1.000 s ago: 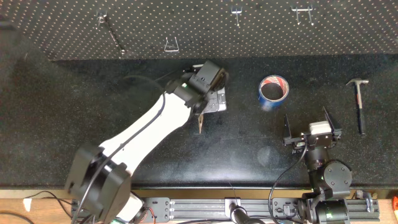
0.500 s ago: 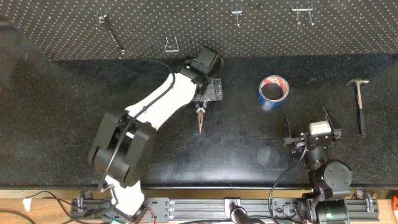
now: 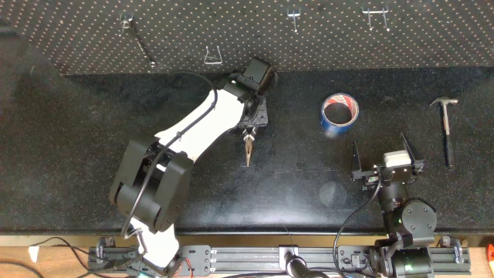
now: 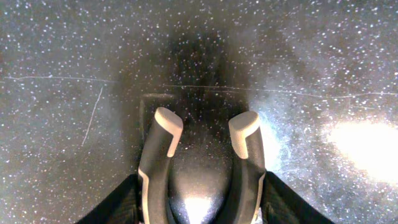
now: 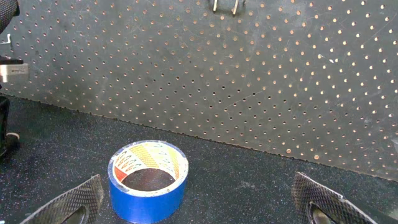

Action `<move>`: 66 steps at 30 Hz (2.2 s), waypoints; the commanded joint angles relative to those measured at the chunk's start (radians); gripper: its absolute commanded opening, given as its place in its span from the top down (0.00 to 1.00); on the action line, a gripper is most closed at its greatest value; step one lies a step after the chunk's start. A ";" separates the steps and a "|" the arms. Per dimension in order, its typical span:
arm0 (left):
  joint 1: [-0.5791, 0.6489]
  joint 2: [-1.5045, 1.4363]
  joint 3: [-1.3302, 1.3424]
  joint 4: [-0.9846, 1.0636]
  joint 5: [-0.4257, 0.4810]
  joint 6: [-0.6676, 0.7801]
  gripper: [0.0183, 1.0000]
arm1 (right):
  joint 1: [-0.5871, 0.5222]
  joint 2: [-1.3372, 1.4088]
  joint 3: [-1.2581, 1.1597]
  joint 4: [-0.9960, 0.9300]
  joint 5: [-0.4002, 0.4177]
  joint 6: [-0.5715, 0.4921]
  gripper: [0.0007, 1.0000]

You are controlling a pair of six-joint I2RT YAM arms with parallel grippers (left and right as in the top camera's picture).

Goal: Place Tools Onto Pegboard

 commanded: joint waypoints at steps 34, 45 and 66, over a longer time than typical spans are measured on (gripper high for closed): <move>0.168 -0.378 -0.354 1.387 -0.367 0.555 0.99 | -0.005 -0.006 -0.006 -0.001 -0.002 0.011 0.01; 0.167 -0.356 -0.354 1.275 -0.283 0.521 0.99 | -0.005 -0.006 -0.006 -0.001 -0.002 0.011 0.01; 0.167 -0.378 -0.354 1.115 -0.265 0.529 0.00 | -0.005 -0.006 -0.006 -0.001 -0.002 0.011 0.01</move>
